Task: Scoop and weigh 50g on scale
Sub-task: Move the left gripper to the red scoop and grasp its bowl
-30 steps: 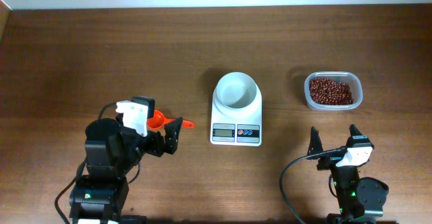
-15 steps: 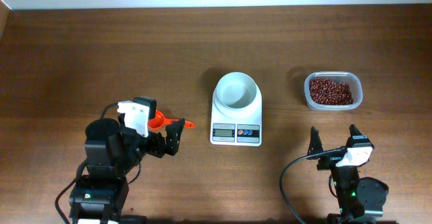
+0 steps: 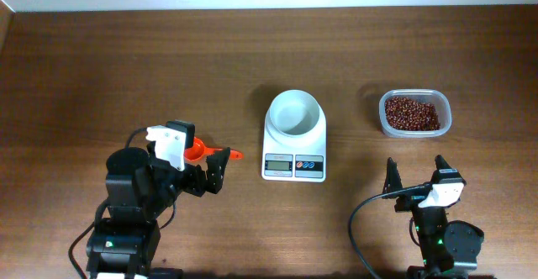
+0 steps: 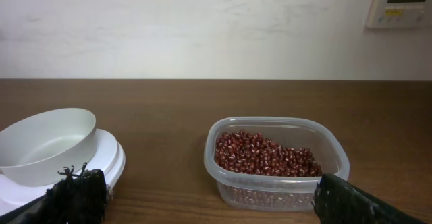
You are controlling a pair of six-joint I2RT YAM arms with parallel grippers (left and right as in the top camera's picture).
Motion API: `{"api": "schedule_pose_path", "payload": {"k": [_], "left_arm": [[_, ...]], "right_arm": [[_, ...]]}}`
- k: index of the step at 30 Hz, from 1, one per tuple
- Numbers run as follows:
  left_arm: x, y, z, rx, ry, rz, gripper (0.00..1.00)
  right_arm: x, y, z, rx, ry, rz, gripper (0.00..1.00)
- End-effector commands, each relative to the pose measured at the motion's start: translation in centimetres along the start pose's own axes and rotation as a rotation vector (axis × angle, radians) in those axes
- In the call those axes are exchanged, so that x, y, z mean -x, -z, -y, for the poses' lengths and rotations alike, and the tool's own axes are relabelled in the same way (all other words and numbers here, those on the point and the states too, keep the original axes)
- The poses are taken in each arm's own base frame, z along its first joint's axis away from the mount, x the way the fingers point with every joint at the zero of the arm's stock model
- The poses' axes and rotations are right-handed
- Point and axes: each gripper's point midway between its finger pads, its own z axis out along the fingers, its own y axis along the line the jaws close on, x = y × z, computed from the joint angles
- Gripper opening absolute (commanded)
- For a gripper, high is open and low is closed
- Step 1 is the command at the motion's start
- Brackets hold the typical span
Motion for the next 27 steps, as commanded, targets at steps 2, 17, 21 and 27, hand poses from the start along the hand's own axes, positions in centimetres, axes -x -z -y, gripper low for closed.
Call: {"api": "schedule_pose_path", "payload": {"k": [2, 17, 21, 27], "left_arm": [[0.7, 0.2, 0.3, -0.014, 0.007, 0.013, 0.99], [0.6, 0.2, 0.2, -0.009, 0.055, 0.012, 0.99], [0.6, 0.2, 0.2, -0.006, 0.067, 0.011, 0.97], [1.3, 0.6, -1.7, 0.106, 0.238, 0.042, 0.95]], "right_arm": [[-0.2, 0.0, 0.1, -0.006, -0.005, 0.003, 0.99], [-0.2, 0.0, 0.1, -0.006, -0.005, 0.003, 0.99], [-0.2, 0.0, 0.1, -0.006, -0.005, 0.003, 0.99], [-0.2, 0.0, 0.1, -0.006, -0.005, 0.003, 0.99]]}}
